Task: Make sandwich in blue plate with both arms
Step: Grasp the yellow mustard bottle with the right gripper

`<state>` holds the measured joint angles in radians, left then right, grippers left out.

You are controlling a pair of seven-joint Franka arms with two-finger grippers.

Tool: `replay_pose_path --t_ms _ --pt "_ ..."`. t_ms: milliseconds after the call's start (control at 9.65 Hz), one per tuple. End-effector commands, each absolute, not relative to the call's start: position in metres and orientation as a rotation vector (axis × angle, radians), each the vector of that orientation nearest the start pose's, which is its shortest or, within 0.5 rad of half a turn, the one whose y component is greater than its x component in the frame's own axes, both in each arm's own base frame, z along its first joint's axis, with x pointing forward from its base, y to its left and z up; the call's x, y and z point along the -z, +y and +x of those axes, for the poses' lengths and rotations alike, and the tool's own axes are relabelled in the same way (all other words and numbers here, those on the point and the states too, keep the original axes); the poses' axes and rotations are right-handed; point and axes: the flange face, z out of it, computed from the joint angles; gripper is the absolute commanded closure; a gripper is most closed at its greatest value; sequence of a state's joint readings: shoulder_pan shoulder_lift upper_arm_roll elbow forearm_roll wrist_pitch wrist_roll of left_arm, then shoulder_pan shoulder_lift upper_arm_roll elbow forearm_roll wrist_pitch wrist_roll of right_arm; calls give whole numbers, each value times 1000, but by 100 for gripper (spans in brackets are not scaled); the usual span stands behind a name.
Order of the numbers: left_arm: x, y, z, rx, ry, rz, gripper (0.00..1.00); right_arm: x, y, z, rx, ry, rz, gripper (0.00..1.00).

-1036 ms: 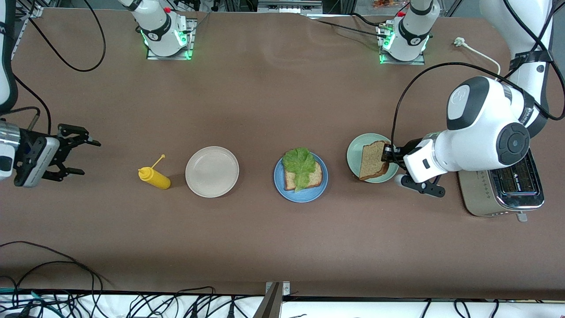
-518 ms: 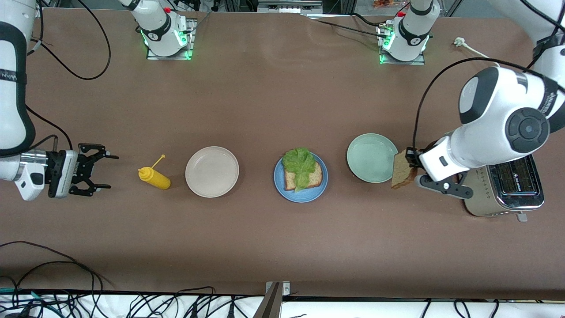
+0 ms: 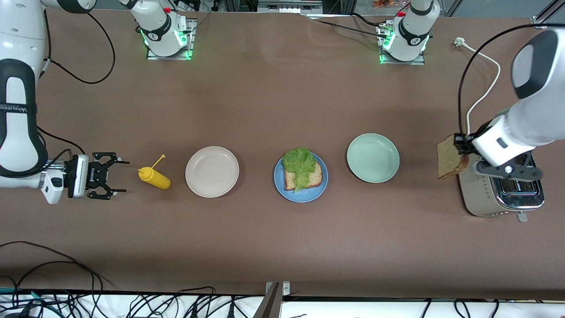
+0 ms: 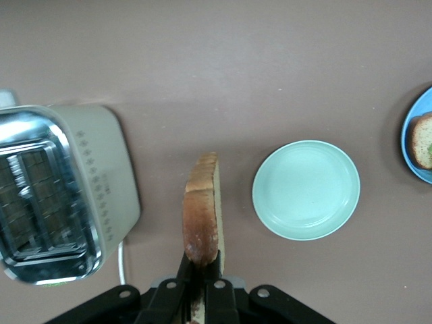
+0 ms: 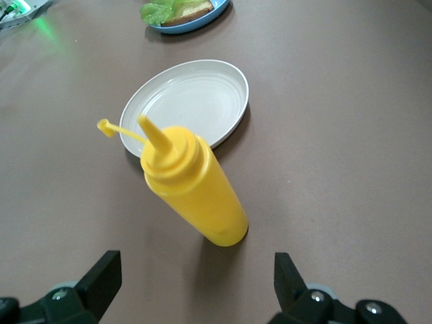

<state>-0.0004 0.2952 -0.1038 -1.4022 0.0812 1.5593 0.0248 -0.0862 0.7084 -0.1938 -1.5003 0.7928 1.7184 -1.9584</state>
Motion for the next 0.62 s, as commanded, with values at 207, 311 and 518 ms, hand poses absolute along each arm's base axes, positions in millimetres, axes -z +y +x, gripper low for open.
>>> replay_pose_path --t_ms 207,311,518 --pt "-586 -11 584 -178 175 -3039 100 -173 -98 663 626 -1534 -1753 0" --pt "-588 -13 572 -186 178 -3037 100 -164 -93 663 650 -1517 -1739 0" --pt "-591 -17 556 -193 190 -3033 100 -154 -80 664 668 -1497 -1733 0"
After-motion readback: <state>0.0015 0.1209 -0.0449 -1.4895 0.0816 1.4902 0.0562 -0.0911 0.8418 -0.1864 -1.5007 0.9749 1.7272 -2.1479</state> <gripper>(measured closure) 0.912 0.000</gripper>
